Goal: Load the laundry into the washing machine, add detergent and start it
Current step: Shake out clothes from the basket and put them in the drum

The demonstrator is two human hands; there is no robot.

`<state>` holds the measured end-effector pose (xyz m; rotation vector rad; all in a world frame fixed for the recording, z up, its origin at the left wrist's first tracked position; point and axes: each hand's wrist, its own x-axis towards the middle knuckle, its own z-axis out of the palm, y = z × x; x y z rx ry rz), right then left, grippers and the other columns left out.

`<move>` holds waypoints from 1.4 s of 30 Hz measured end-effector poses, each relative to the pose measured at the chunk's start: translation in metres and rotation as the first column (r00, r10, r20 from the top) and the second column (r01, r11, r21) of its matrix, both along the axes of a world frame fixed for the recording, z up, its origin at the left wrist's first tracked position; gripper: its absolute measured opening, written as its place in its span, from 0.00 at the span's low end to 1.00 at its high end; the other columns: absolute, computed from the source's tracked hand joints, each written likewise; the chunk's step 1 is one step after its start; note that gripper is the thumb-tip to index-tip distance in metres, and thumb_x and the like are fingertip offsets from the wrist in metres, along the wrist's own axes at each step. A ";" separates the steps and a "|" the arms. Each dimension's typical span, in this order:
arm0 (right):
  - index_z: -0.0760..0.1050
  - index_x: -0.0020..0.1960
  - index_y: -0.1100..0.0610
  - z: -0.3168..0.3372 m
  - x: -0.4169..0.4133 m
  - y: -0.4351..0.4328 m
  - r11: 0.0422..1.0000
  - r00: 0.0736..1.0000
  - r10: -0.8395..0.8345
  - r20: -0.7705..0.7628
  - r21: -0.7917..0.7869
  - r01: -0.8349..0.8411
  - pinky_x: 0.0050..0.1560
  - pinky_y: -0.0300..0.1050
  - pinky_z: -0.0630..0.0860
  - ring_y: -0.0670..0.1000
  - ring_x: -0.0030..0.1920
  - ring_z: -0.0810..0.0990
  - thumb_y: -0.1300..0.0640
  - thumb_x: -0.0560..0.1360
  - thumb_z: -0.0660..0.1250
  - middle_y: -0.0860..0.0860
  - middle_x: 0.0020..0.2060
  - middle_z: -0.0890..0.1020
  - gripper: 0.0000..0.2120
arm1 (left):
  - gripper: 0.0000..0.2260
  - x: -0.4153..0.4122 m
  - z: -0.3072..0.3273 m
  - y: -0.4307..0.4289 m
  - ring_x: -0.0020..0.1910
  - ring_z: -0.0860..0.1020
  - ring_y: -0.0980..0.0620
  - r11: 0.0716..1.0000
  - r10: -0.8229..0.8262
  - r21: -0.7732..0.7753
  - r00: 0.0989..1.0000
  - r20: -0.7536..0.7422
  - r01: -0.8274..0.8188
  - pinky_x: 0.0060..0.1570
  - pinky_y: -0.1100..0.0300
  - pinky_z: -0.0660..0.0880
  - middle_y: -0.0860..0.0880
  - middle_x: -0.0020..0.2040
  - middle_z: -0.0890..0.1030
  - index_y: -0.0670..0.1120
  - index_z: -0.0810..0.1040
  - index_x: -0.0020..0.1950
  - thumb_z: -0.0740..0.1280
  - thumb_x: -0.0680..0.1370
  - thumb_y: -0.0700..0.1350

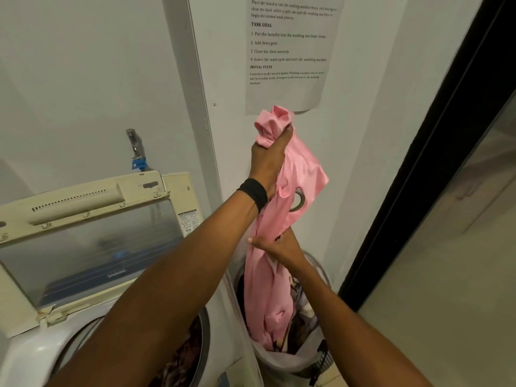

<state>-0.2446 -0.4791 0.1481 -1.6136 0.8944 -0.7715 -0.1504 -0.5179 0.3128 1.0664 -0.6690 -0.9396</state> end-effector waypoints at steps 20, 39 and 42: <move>0.75 0.51 0.57 0.149 -0.033 -0.073 0.959 0.977 -0.088 0.195 -0.250 0.137 0.46 0.43 0.80 0.47 0.46 0.83 0.60 0.64 0.79 0.52 0.48 0.84 0.19 | 0.32 0.036 -0.050 0.018 0.74 0.72 0.51 0.962 -0.253 0.100 0.690 0.678 0.255 0.74 0.49 0.69 0.51 0.76 0.71 0.55 0.62 0.80 0.64 0.79 0.65; 0.81 0.55 0.58 -0.025 -0.054 -0.026 0.984 0.961 -0.175 -0.213 -0.009 0.177 0.43 0.36 0.73 0.54 0.55 0.82 0.60 0.79 0.69 0.55 0.51 0.84 0.06 | 0.19 0.062 -0.028 0.015 0.55 0.84 0.49 0.991 0.134 -0.062 0.907 0.399 -0.119 0.62 0.46 0.80 0.48 0.56 0.86 0.44 0.81 0.62 0.76 0.72 0.43; 0.81 0.59 0.57 0.019 -0.063 -0.041 0.967 0.969 -0.246 -0.001 -0.070 0.245 0.46 0.27 0.75 0.49 0.55 0.81 0.53 0.74 0.65 0.52 0.53 0.84 0.16 | 0.17 0.077 -0.036 0.020 0.53 0.83 0.50 0.966 0.246 -0.086 0.759 0.603 -0.245 0.58 0.48 0.81 0.53 0.53 0.85 0.51 0.79 0.59 0.76 0.72 0.49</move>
